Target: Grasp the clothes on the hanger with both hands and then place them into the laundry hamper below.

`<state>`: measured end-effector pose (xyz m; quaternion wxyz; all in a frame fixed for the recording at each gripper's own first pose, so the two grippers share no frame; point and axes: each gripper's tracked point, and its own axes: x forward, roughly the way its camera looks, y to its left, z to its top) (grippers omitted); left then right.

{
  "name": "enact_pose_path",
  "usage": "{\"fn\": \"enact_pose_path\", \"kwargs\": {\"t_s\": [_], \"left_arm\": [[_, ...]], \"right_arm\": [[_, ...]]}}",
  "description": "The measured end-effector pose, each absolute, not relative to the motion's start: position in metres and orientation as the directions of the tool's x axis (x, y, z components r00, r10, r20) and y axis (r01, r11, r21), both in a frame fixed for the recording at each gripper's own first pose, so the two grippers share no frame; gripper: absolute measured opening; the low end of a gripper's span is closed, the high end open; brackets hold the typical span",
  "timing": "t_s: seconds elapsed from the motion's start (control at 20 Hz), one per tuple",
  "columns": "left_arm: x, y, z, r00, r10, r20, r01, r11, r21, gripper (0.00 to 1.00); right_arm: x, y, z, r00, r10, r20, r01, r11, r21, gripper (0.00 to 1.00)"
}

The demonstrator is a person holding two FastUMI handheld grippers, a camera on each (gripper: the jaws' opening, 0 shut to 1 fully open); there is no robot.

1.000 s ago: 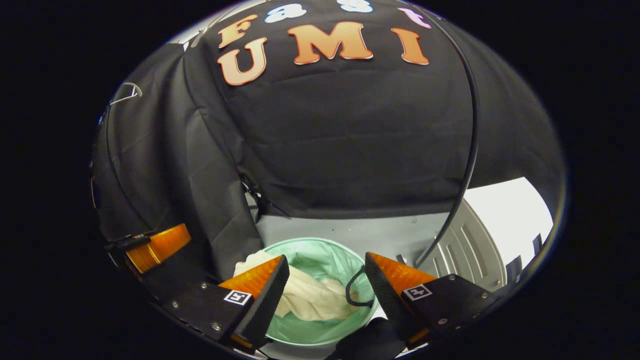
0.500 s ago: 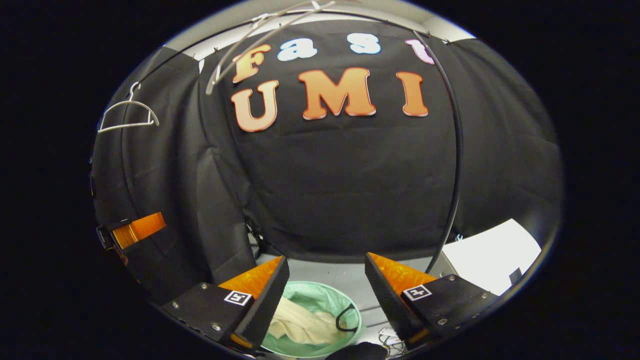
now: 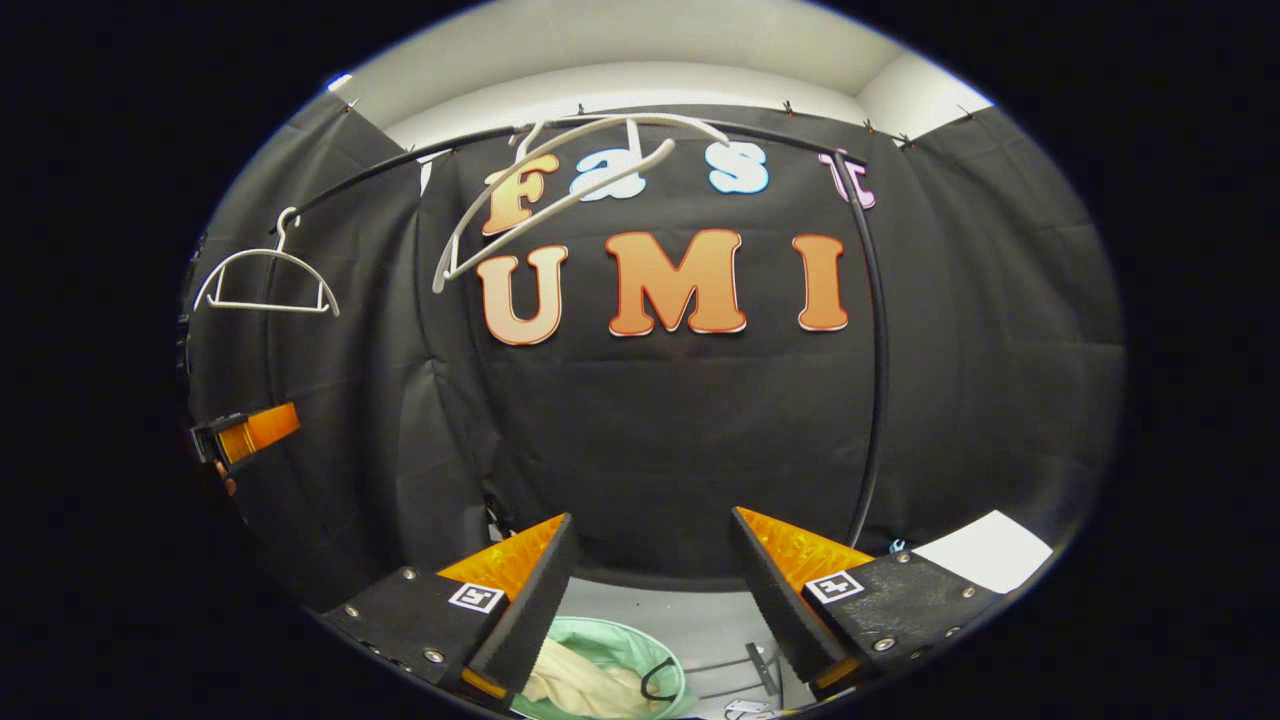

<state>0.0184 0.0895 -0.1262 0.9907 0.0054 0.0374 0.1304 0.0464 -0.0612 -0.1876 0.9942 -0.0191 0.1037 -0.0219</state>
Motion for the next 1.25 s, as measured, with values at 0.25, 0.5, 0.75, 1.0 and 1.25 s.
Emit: {"fn": "enact_pose_path", "kwargs": {"t_s": [0.25,0.5,0.75,1.0,1.25], "left_arm": [[0.014,0.099,-0.099,0.966,0.257,-0.024,-0.257,0.966,0.015,0.93],[0.006,0.114,-0.08,0.959,0.283,0.019,-0.283,0.959,0.016,0.93],[0.0,0.123,-0.082,0.95,0.311,0.027,-0.311,0.95,-0.018,0.93],[0.001,0.12,-0.087,0.951,0.309,0.023,-0.309,0.951,-0.017,0.93],[-0.002,0.122,-0.095,0.95,0.311,0.002,-0.311,0.95,-0.019,0.97]], "right_arm": [[0.044,-0.066,-0.154,0.988,-0.056,-0.146,0.047,0.997,-0.069,1.0],[0.04,-0.076,-0.124,0.993,-0.075,-0.096,0.068,0.995,-0.07,1.0],[0.034,-0.079,-0.11,0.994,-0.085,-0.065,0.078,0.991,-0.104,0.94],[0.036,-0.074,-0.112,0.995,-0.073,-0.068,0.067,0.994,-0.086,0.94],[0.035,-0.073,-0.117,0.994,-0.075,-0.076,0.069,0.995,-0.078,0.94]]}}
